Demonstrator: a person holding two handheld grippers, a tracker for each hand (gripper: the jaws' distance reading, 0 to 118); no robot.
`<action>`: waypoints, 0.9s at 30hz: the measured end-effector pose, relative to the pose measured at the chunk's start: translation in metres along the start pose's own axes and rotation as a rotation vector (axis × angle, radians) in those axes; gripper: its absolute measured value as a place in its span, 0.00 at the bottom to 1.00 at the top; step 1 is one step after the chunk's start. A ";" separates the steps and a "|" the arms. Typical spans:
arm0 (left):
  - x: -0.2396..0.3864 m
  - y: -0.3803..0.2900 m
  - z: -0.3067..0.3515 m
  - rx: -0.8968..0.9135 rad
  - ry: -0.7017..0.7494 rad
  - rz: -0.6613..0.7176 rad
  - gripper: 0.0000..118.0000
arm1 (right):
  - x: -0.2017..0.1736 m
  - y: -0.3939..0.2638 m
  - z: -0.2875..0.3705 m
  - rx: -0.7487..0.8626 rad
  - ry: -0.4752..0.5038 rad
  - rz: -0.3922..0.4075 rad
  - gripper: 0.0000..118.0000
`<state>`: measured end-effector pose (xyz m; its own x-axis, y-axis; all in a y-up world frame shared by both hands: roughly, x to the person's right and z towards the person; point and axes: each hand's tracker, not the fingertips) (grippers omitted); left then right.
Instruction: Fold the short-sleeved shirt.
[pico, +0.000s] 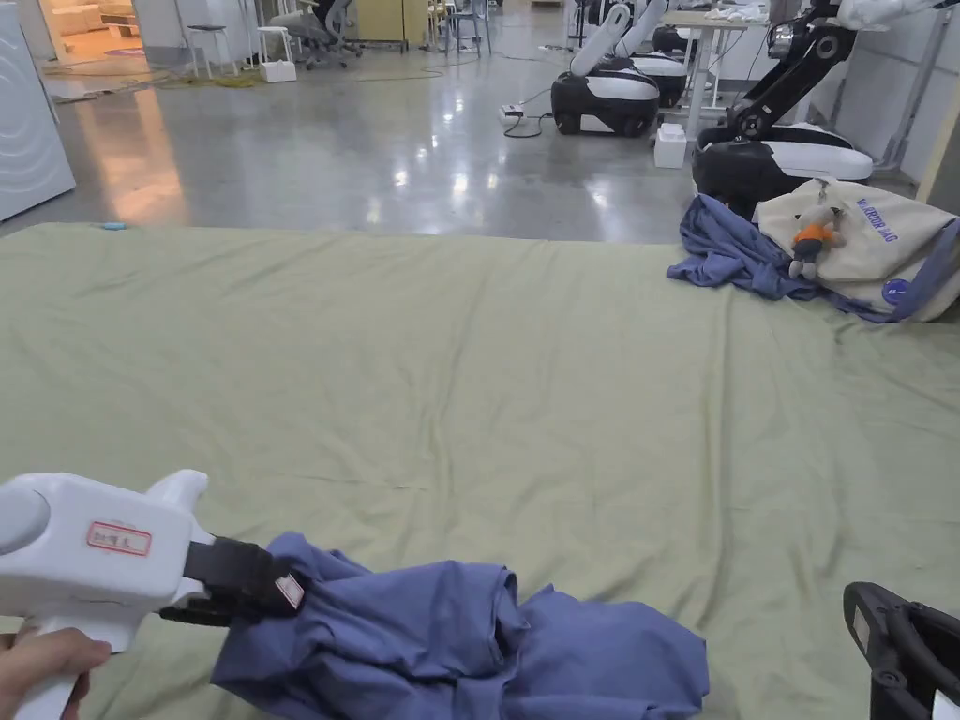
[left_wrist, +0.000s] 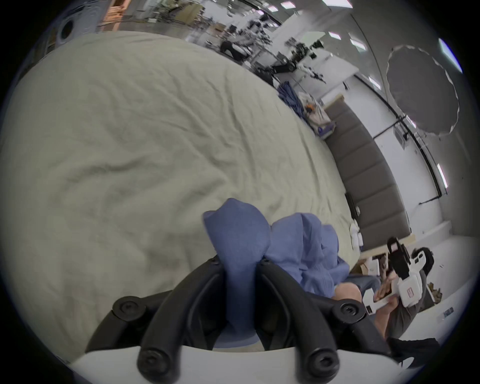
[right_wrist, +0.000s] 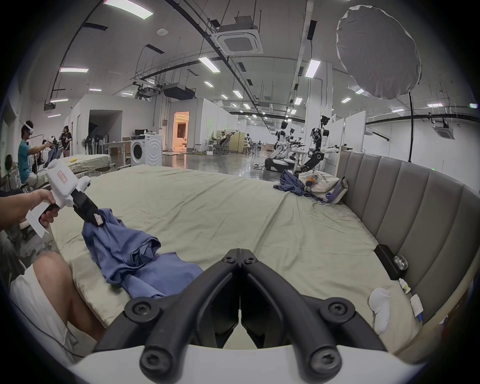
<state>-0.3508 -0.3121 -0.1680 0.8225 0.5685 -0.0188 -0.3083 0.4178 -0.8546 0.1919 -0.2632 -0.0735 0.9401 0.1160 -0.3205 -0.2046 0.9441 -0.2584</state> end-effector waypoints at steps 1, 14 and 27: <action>-0.003 0.003 0.009 0.048 0.032 -0.026 0.15 | 0.000 0.000 0.000 0.001 -0.001 0.000 0.02; 0.005 0.039 0.094 0.109 0.339 0.012 0.15 | 0.000 -0.002 0.000 -0.006 -0.006 0.003 0.02; 0.153 0.013 -0.021 0.049 0.300 -0.254 0.15 | -0.001 0.000 0.001 -0.004 0.003 0.005 0.02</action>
<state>-0.2192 -0.2344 -0.1928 0.9765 0.2129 0.0332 -0.0931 0.5557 -0.8261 0.1913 -0.2629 -0.0723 0.9384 0.1196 -0.3242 -0.2101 0.9424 -0.2603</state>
